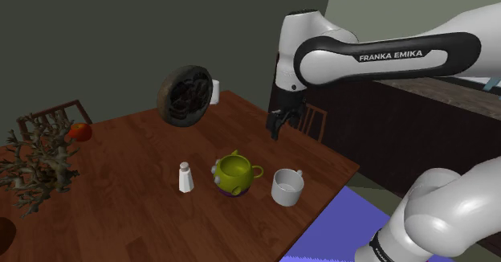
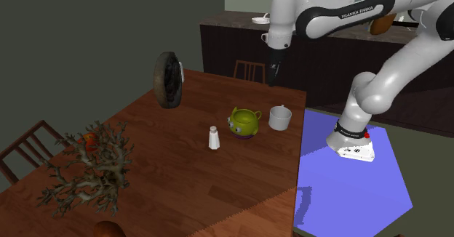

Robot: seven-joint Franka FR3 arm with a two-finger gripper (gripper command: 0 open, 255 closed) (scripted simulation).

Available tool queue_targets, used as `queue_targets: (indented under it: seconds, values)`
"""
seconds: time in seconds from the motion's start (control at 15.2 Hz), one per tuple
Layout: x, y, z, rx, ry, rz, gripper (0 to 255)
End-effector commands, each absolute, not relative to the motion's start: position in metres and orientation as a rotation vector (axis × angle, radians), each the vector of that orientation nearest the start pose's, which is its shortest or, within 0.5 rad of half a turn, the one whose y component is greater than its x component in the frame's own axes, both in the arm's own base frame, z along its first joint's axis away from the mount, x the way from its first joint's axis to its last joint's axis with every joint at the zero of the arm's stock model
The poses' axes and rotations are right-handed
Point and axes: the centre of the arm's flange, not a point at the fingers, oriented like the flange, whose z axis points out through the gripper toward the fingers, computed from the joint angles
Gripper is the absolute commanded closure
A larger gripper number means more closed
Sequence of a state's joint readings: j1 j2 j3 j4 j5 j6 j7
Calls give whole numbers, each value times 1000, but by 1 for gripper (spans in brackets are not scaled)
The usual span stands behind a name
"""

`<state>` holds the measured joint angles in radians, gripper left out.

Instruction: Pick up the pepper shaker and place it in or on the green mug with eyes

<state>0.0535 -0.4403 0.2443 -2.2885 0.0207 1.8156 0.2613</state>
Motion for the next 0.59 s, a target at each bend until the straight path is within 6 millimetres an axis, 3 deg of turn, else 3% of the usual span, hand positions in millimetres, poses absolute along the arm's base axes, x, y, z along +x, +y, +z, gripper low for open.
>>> queue_targets:
  seconds: [0.0, 0.53]
  values:
    - [409, 156, 504, -3234, -21, 24, 0]
    - [462, 239, 467, -3241, -65, -11, 0]
